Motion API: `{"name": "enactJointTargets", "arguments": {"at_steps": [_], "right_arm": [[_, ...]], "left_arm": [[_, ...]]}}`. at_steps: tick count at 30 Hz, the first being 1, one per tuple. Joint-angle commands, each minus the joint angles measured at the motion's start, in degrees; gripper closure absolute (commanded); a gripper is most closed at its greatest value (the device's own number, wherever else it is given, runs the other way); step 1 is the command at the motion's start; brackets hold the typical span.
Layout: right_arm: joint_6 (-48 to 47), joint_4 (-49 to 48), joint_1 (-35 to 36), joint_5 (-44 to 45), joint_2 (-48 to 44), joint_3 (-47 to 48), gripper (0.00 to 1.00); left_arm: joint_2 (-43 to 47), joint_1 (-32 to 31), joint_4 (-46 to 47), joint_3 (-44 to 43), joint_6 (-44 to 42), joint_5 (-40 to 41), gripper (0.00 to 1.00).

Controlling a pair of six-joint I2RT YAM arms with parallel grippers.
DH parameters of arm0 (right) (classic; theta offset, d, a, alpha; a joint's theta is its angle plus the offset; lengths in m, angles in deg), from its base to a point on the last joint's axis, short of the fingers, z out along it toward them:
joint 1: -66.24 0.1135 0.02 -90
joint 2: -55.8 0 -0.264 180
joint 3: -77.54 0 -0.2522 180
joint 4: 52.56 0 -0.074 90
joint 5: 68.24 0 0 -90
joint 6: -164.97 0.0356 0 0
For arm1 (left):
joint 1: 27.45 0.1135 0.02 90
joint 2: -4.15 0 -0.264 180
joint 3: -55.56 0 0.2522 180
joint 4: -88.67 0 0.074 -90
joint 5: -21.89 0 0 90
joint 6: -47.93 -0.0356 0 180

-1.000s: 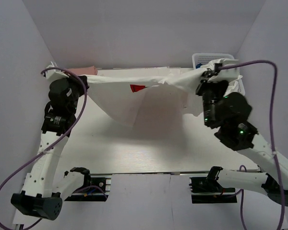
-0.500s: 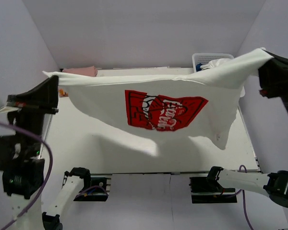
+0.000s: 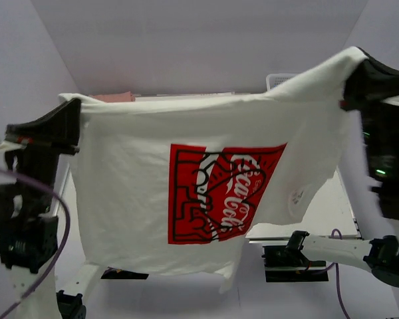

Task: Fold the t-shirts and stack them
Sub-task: Flatten out the tshirt

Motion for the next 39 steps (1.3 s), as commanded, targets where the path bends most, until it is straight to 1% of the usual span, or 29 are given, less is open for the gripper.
{"name": "enactJointTargets", "arguments": {"at_steps": [1, 2, 3, 4, 5, 8, 9, 11, 12, 13, 14, 15, 16, 17, 18, 19, 20, 21, 22, 23, 24, 25, 27, 28, 30, 31, 33, 34, 39], "right_arm": [[-23.0, -44.0, -0.3, 24.8, 6.9, -13.1, 1.00], [-31.0, -49.2, -0.5, 25.8, 10.5, -15.1, 1.00], [-35.4, -53.6, -0.9, 26.8, 11.7, -17.5, 1.00], [-36.1, -57.9, -1.1, 26.9, 12.6, -19.3, 1.00], [-35.2, -57.7, -3.2, 26.7, 15.1, -20.7, 1.00], [-26.3, -55.2, -8.2, 25.0, 17.6, -26.4, 1.00], [-20.5, -51.9, -12.5, 23.6, 19.7, -27.3, 1.00], [-12.0, -47.1, -15.4, 22.1, 23.3, -30.6, 1.00], [-6.7, -44.7, -19.7, 18.2, 26.2, -31.5, 1.00], [-1.5, -41.9, -21.0, 17.6, 30.5, -31.4, 1.00], [0.4, -38.4, -22.2, 15.0, 32.8, -29.9, 1.00], [4.2, -36.6, -25.7, 13.5, 40.3, -29.0, 1.00], [8.2, -34.6, -26.7, 9.9, 43.4, -25.3, 1.00], [9.4, -28.6, -28.9, 7.7, 46.4, -20.9, 1.00], [12.0, -27.0, -30.8, 5.3, 55.5, -15.5, 1.00], [12.7, -25.6, -31.6, 1.3, 58.9, -12.2, 1.00], [12.8, -17.0, -33.4, -0.2, 62.2, 1.4, 1.00], [13.6, -13.4, -33.8, -1.3, 69.5, 6.7, 0.68], [13.3, -5.3, -33.8, -4.0, 76.0, 11.7, 0.24], [12.8, -1.0, -34.0, -4.7, 80.7, 15.9, 0.10], [12.7, -0.3, -34.0, -4.1, 81.6, 22.8, 0.10], [12.6, -0.6, -33.9, -4.0, 81.6, 22.5, 0.10], [14.4, -5.5, -33.8, -5.4, 77.2, 13.1, 0.10], [15.1, -7.0, -33.9, -6.2, 70.7, 6.2, 0.10], [19.4, -10.3, -33.8, -8.2, 66.5, -2.1, 0.10], [20.8, -10.0, -33.9, -8.6, 61.4, -6.4, 0.10], [25.7, -7.3, -33.8, -11.4, 58.8, -9.9, 0.10], [26.7, -6.6, -33.5, -12.4, 56.5, -14.7, 0.10], [37.0, -3.9, -33.7, -15.8, 50.4, -27.9, 0.10]], "left_arm": [[-8.0, 0.6, 0.0, 5.0, 1.2, 3.0, 1.00], [-9.0, 0.6, 0.5, 6.3, 1.7, 3.6, 1.00], [-9.9, 0.6, 1.1, 9.4, 1.7, 5.0, 1.00], [-10.7, 0.6, 2.3, 11.0, 2.3, 5.6, 1.00], [-12.6, 0.6, 2.3, 14.0, 2.9, 8.1, 1.00], [-15.4, -0.1, 3.5, 20.0, 3.8, 14.7, 1.00], [-18.0, -0.1, 4.1, 21.5, 3.8, 15.9, 1.00], [-21.6, 0.6, 6.9, 25.7, 5.1, 16.6, 1.00], [-26.6, 0.6, 8.2, 26.7, 5.1, 17.4, 1.00], [-29.7, 0.6, 10.1, 27.9, 5.1, 17.4, 1.00], [-33.2, 0.6, 12.5, 27.9, 5.7, 18.0, 1.00], [-37.2, 0.6, 13.4, 27.4, 5.7, 18.0, 1.00], [-41.4, 0.6, 14.0, 26.2, 5.7, 18.0, 0.97], [-50.3, 0.6, 14.0, 22.4, 5.7, 19.5, 0.82], [-54.7, 0.6, 12.6, 19.5, 5.7, 19.5, 0.66], [-59.0, 0.6, 10.6, 11.9, 5.7, 21.2, 0.55], [-66.6, 0.6, 5.6, 7.8, 5.7, 22.7, 0.47], [-69.4, 0.6, 3.8, 3.9, 5.7, 23.6, 0.15], [-71.8, 0.6, 3.0, -2.5, 4.2, 24.1, 0.00], [-73.8, 0.6, 2.1, -5.0, 3.4, 24.1, 0.00], [-76.0, 0.6, 1.6, -6.9, 1.5, 23.2, 0.00], [-76.1, 0.6, 2.5, -8.8, 0.4, 21.5, 0.00], [-75.5, -0.1, 4.8, -8.8, -1.4, 20.7, 0.00], [-74.5, -0.1, 4.9, -7.6, -3.1, 18.5, 0.00], [-73.0, -0.7, 6.2, -4.4, -3.6, 14.3, 0.00], [-72.1, -0.7, 7.0, -2.8, -3.6, 12.6, 0.00], [-69.7, -0.7, 9.2, 2.3, -3.6, 10.3, 0.00], [-69.6, -0.7, 10.6, 3.4, -3.6, 9.1, 0.00], [-69.6, -0.7, 8.3, 5.5, -3.6, 5.2, 0.00]]}}
